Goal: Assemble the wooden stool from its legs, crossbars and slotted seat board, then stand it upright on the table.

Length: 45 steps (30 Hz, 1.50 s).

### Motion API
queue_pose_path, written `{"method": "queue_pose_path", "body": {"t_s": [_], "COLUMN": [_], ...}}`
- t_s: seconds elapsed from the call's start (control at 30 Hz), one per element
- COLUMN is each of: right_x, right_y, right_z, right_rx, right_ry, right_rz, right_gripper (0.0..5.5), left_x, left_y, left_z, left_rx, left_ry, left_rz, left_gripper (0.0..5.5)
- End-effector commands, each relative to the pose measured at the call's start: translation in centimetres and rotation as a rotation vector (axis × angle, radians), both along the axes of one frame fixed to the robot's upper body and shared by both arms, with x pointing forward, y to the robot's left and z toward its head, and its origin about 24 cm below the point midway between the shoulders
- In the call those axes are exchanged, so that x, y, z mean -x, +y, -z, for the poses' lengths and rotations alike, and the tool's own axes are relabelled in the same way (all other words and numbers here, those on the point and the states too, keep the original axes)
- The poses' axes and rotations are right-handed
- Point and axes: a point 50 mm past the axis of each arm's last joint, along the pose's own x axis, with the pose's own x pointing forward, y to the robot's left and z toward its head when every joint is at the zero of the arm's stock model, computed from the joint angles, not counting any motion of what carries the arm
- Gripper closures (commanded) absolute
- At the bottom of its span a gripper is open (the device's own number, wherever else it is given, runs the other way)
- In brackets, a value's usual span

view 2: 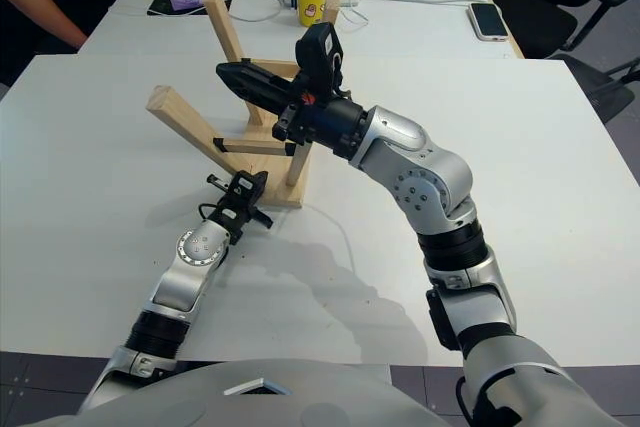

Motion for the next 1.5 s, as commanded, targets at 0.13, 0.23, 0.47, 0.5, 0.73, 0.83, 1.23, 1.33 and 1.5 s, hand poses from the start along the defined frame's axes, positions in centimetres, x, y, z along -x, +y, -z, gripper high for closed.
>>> {"method": "queue_pose_path", "body": {"t_s": [0.13,0.23,0.47,0.5,0.73,0.83,1.23,1.33,1.5], "right_x": [0.4,-0.5,0.9,0.9,-3.6,-4.0,0.6,2.0,2.3], "right_y": [-5.1,-5.0,-2.3,-2.3,-4.3,-6.0,-8.9,-8.1,-7.8], "right_z": [-10.6,-10.1,13.7,13.4,0.8,1.2,9.1,9.4,9.9], "right_rx": [-0.595,-0.585,0.593,0.550,-0.154,-0.207,0.090,0.137,0.146], "right_ry": [-0.083,-0.020,0.392,0.378,0.051,0.038,0.248,0.237,0.278], "right_rz": [-0.109,-0.046,0.173,0.173,0.359,0.506,0.990,0.964,0.968], "right_gripper": [5.48,5.48,5.48,5.48,5.48,5.48,5.48,5.48,5.48], "left_x": [4.2,4.2,3.4,3.4,3.2,2.3,8.2,8.1,4.2], "left_y": [2.3,2.3,2.2,2.2,2.0,1.4,4.9,7.4,8.5], "left_z": [6.9,7.0,6.6,6.6,6.1,4.1,-5.9,-6.8,-9.5], "left_rx": [-0.103,-0.102,-0.107,-0.106,-0.070,-0.021,0.067,0.170,0.247], "left_ry": [0.391,0.393,0.376,0.377,0.318,0.176,-0.458,-0.452,-0.465], "left_rz": [-0.067,-0.069,-0.045,-0.048,-0.064,-0.039,-0.062,-0.298,-0.407], "left_gripper": [5.50,5.50,5.50,5.50,5.50,5.50,5.50,5.50,5.50]}}
